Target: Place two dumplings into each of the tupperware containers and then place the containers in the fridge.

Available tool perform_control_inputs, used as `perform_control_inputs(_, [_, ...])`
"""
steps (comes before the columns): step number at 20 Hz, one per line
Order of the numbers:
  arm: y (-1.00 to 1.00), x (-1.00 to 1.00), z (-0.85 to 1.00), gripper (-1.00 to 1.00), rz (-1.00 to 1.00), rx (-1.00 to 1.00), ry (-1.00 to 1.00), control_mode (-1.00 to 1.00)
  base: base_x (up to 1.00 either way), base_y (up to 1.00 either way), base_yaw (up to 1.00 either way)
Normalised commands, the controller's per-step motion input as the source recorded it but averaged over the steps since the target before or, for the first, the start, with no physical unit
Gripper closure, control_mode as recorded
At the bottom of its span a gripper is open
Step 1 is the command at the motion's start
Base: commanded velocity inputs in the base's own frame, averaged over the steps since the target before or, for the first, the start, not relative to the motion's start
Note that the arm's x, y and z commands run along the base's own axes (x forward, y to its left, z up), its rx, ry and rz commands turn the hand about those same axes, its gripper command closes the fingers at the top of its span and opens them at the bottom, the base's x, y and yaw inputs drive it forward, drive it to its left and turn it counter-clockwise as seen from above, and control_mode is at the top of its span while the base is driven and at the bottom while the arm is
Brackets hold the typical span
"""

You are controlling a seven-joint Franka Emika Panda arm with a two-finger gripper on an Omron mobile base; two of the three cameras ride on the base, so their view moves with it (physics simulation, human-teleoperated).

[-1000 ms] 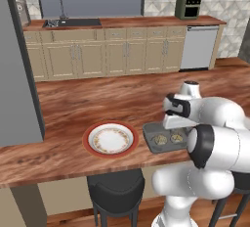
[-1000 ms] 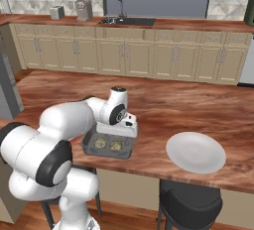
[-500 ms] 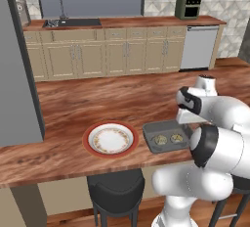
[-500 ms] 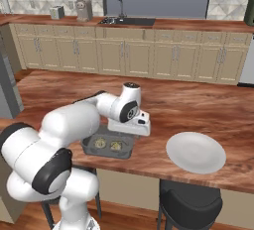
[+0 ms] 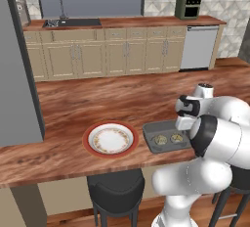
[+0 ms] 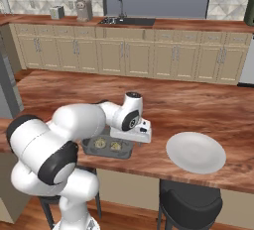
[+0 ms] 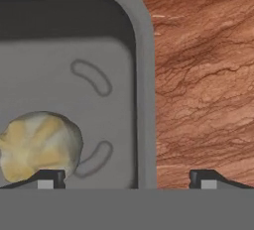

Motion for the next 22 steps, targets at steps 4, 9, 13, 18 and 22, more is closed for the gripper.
perform_control_inputs(4, [-0.13, 0.10, -0.01, -1.00, 0.00, 0.00, 0.00, -1.00, 0.00, 0.00, 0.00])
perform_control_inputs(9, [-0.13, 0.02, -0.02, -1.00, 0.00, 0.00, 0.00, -1.00, 0.00, 0.00, 0.00])
perform_control_inputs(13, [-0.01, 0.00, -0.13, -1.00, 0.00, 0.00, 0.00, -1.00, 0.00, 0.00, 0.00])
perform_control_inputs(18, [0.00, 0.00, -0.21, -1.00, 0.00, 0.00, 0.00, -1.00, 0.00, 0.00, 0.00])
perform_control_inputs(22, [0.00, 0.00, -0.18, -1.00, 0.00, 0.00, 0.00, -1.00, 0.00, 0.00, 0.00])
